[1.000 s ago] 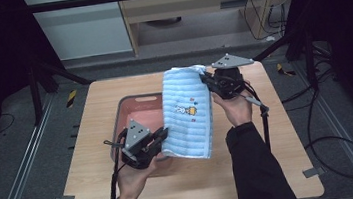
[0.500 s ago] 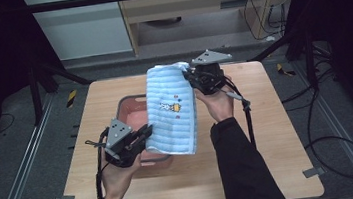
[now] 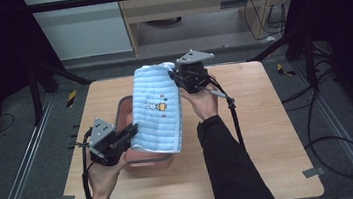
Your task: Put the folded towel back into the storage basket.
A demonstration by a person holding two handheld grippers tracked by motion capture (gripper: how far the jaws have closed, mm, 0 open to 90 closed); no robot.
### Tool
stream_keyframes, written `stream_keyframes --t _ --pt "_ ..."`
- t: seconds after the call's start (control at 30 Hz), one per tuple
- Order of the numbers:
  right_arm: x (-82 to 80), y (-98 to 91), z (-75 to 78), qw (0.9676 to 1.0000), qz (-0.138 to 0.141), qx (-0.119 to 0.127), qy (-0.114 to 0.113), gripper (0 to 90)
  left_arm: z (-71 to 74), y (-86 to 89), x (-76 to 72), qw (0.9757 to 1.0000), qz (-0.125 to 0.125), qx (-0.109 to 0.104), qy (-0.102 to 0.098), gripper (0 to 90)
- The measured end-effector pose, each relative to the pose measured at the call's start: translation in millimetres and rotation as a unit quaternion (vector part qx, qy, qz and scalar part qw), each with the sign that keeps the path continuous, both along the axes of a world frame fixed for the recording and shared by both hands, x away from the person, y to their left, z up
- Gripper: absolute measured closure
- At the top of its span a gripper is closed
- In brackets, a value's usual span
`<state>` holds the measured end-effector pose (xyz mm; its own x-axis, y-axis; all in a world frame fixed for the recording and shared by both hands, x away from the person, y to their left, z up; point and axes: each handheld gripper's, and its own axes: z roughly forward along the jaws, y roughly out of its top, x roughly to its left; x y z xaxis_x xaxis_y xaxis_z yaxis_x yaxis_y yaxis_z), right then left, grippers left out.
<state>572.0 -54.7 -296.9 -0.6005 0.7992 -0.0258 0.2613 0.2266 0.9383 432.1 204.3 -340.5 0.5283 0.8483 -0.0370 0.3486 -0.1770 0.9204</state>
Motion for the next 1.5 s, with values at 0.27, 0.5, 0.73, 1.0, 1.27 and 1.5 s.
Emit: stream_keyframes --t 0.27,0.5,0.73,1.0,1.27,1.5 --pt "10.5 16.5 -5.6 1.0000 0.006 0.001 0.001 84.9 -3.8 16.5 7.8 0.9998 0.018 0.002 0.003 85.0" --pt "17.6 28.0 -11.3 0.9999 0.010 0.004 -0.001 84.8 -11.6 27.0 15.8 0.9994 0.032 0.000 0.013 84.9" --pt "27.8 39.3 -23.9 0.9999 0.014 0.000 0.007 84.8 -20.3 31.3 22.0 0.9989 0.042 0.004 0.023 84.9" --pt "35.8 49.5 -37.1 0.9997 0.019 -0.010 0.011 84.8 -32.8 34.8 27.9 0.9979 0.052 0.010 0.038 84.9" --pt "41.0 53.6 -48.5 0.9995 0.019 -0.016 0.018 84.8 -41.7 33.4 31.9 0.9973 0.053 0.020 0.048 84.9" --pt "44.9 54.2 -62.9 0.9992 0.017 -0.025 0.026 84.7 -48.4 31.9 33.6 0.9965 0.055 0.032 0.054 84.9"
